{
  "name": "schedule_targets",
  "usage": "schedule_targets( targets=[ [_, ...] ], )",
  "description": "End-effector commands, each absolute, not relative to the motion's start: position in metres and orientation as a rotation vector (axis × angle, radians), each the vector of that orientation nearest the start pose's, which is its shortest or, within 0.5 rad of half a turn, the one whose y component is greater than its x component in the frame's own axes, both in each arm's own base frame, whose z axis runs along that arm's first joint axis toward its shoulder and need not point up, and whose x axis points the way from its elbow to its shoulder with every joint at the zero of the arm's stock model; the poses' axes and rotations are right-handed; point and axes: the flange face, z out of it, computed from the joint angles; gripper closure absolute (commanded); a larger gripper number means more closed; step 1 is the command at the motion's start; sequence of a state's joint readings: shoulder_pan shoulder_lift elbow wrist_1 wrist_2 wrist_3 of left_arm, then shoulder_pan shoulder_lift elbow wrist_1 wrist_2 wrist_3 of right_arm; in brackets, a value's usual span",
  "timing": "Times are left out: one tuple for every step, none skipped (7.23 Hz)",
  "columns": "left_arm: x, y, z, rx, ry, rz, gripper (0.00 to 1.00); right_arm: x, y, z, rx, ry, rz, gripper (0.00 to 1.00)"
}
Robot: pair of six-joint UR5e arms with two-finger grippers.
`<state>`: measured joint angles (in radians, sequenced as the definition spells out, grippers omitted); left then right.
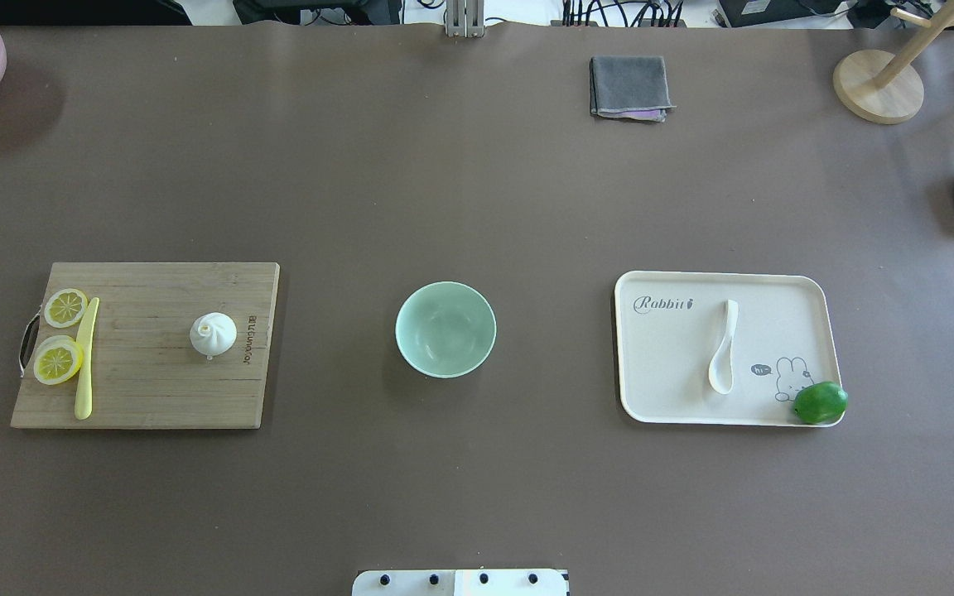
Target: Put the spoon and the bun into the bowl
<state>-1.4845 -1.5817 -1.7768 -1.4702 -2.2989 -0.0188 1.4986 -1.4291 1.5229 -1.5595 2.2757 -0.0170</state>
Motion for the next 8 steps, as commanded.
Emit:
schedule_targets(
  targets=[
    [-0.024,-0.494,0.571,0.07,0.734,0.12,0.02,0.016,-0.555,0.615,0.075,-0.632,-0.154,0.0],
    [-0.024,-0.494,0.571,0.071,0.729,0.12,0.02,0.009,-0.556,0.615,0.072,-0.632,-0.164,0.0],
    [-0.024,-0.496,0.567,0.082,0.708,0.127,0.02,0.005,-0.556,0.612,0.073,-0.648,-0.171,0.0],
    [-0.024,-0.494,0.571,0.078,0.703,0.136,0.02,0.004,-0.555,0.606,0.083,-0.66,-0.175,0.0],
    [-0.024,-0.495,0.575,0.085,0.678,0.167,0.02,0.003,-0.554,0.61,0.071,-0.666,-0.171,0.0],
    [-0.024,-0.493,0.577,0.077,0.684,0.158,0.02,0.002,-0.552,0.619,0.049,-0.671,-0.166,0.0],
    [-0.025,-0.488,0.583,0.06,0.688,0.148,0.02,-0.019,-0.55,0.622,0.021,-0.747,-0.187,0.0],
    [-0.022,-0.484,0.594,0.04,0.72,0.143,0.02,-0.055,-0.554,0.604,0.011,-0.797,-0.226,0.0]
  ],
)
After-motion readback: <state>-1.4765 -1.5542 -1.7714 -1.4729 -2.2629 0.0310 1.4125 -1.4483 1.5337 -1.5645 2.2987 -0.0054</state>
